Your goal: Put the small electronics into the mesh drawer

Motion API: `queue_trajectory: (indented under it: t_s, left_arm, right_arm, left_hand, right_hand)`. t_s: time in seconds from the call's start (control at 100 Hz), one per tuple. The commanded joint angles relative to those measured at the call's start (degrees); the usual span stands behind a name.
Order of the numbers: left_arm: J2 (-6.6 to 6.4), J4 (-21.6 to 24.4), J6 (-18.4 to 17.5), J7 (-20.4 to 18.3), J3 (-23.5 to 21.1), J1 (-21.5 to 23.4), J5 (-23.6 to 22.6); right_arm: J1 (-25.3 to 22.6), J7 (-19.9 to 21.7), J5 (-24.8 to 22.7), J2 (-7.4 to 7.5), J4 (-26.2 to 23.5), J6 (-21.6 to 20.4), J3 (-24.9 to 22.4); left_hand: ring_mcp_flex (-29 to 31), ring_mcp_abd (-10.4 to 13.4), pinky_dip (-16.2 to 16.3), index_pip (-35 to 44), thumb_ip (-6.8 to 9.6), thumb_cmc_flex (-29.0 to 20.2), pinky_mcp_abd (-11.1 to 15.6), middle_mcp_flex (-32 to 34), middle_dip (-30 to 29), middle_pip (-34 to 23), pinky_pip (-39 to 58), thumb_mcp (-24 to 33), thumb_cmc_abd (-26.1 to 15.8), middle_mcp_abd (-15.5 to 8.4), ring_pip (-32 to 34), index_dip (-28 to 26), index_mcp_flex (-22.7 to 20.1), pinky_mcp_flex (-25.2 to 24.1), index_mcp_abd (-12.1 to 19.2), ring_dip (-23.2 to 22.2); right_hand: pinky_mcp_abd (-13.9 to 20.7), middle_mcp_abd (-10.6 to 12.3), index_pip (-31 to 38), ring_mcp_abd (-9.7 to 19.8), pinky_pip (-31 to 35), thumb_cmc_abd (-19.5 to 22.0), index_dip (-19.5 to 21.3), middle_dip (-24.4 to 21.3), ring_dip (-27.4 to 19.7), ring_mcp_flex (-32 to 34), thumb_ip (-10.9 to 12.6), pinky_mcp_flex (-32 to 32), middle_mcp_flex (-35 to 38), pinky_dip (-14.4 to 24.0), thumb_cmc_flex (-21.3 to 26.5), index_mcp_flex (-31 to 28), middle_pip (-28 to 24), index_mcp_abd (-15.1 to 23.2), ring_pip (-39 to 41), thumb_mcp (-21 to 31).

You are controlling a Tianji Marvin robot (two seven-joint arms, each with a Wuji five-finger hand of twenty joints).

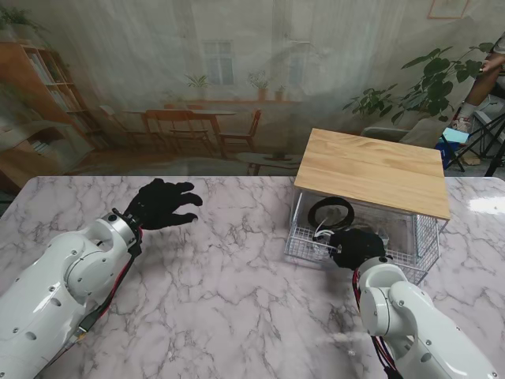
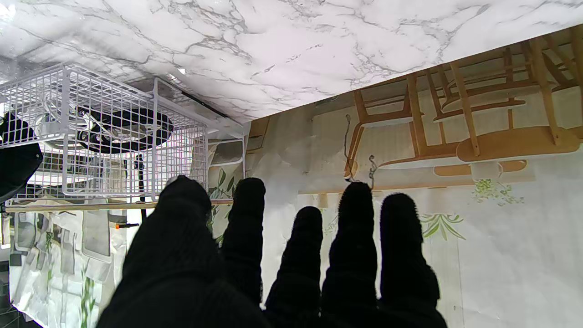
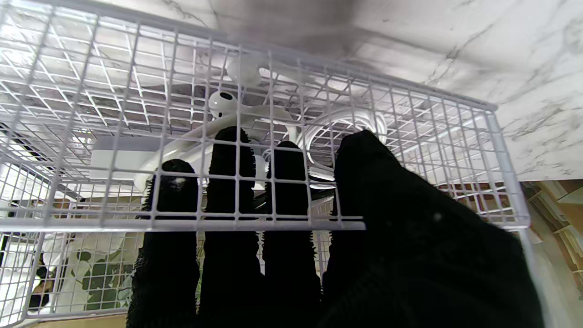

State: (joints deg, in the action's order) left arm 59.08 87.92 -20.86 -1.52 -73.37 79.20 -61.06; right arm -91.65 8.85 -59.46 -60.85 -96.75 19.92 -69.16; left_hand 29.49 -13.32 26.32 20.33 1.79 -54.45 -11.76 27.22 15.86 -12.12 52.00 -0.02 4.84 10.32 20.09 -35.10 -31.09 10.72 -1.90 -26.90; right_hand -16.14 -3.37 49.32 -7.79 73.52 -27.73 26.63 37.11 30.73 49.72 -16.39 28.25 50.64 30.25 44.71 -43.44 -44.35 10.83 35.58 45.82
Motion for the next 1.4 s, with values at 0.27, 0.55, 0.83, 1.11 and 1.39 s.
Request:
queue_trajectory:
  t_s: [0.27, 0.55, 0.83, 1.11, 1.39]
  left_arm:
    - [-0.02, 0.0, 0.1, -1.0, 0.3, -0.2, 0.2]
    - [-0.09, -0.3, -0.2, -1.4, 0.5, -0.5, 0.2]
    - [-0.08, -0.5, -0.1, -1.3, 0.8, -0.7, 0.2]
    - [-0.06, -0.6, 0.1, -1.4, 1.1, -0.8, 0.4]
    - [-0.09, -0.7, 0.1, -1.4, 1.1, -0.7, 0.2]
  right_arm:
    - [4.0, -1.0, 1.0, 0.16, 4.6, 0.2, 1.0]
    - [6.6, -2.7, 0.7, 0.15, 8.0, -1.2, 1.8]
    - [9.6, -3.9, 2.5, -0.06, 11.5, -1.2, 2.7]
    - [14.3, -5.7, 3.8, -0.27, 17.2, -1.2, 5.5]
    - [17.1, -7.4, 3.7, -0.37, 21.1, -0.5, 7.8]
  left_hand:
    - [-1.4, -0.8, 1.0, 0.4, -0.24, -0.3, -1.9, 0.6, 0.4, 1.3, -1.4, 0.8, -0.8, 0.2, -1.3, -0.3, -0.7, -0.9, -0.6, -0.7]
    - [-1.4, -0.7, 1.1, 0.3, -0.23, -0.3, -1.9, 0.5, 0.4, 1.3, -1.5, 0.7, -0.8, 0.1, -1.3, -0.3, -0.6, -0.9, -0.6, -0.6]
    - [-1.5, -0.7, 1.1, 0.4, -0.25, -0.2, -1.9, 0.5, 0.4, 1.4, -1.5, 0.7, -0.9, 0.1, -1.4, -0.3, -0.7, -1.0, -0.7, -0.6]
    - [-1.5, -0.8, 1.1, 0.4, -0.25, -0.3, -1.9, 0.5, 0.4, 1.3, -1.6, 0.8, -0.8, 0.1, -1.4, -0.3, -0.7, -1.0, -0.6, -0.6]
    - [-1.6, -0.8, 1.1, 0.4, -0.25, -0.4, -1.9, 0.5, 0.4, 1.4, -1.6, 0.8, -0.9, 0.1, -1.4, -0.3, -0.7, -1.0, -0.6, -0.6]
  right_hand:
    - [1.3, 2.0, 3.5, 1.3, 0.5, 3.3, 3.8, 0.1, 0.0, 0.1, 3.0, -0.7, 0.1, -0.6, 5.6, -5.9, 0.3, 6.4, 4.0, 10.5]
    - [1.8, 2.8, 2.2, 2.1, -0.1, 3.6, 3.3, -0.5, -0.6, 0.0, 2.9, -0.4, -0.1, -1.0, 5.5, -6.1, 1.1, 6.9, 2.7, 10.3]
    - [2.2, 3.4, 1.9, 2.9, -0.6, 4.0, 3.2, -0.7, -1.2, -0.5, 3.0, -1.0, -0.2, -1.4, 5.5, -5.7, 1.3, 7.7, 1.3, 9.7]
    - [2.6, 3.7, 2.3, 3.3, -0.8, 4.3, 3.6, -0.9, -1.7, -1.1, 3.1, -1.4, -0.5, -1.6, 5.5, -5.7, 1.5, 8.3, 0.4, 9.2]
    - [2.6, 3.9, 2.6, 3.8, -1.3, 4.7, 3.9, -1.6, -2.2, -2.1, 3.1, -2.4, -1.3, -1.7, 5.5, -5.3, 2.2, 8.9, -0.6, 8.7]
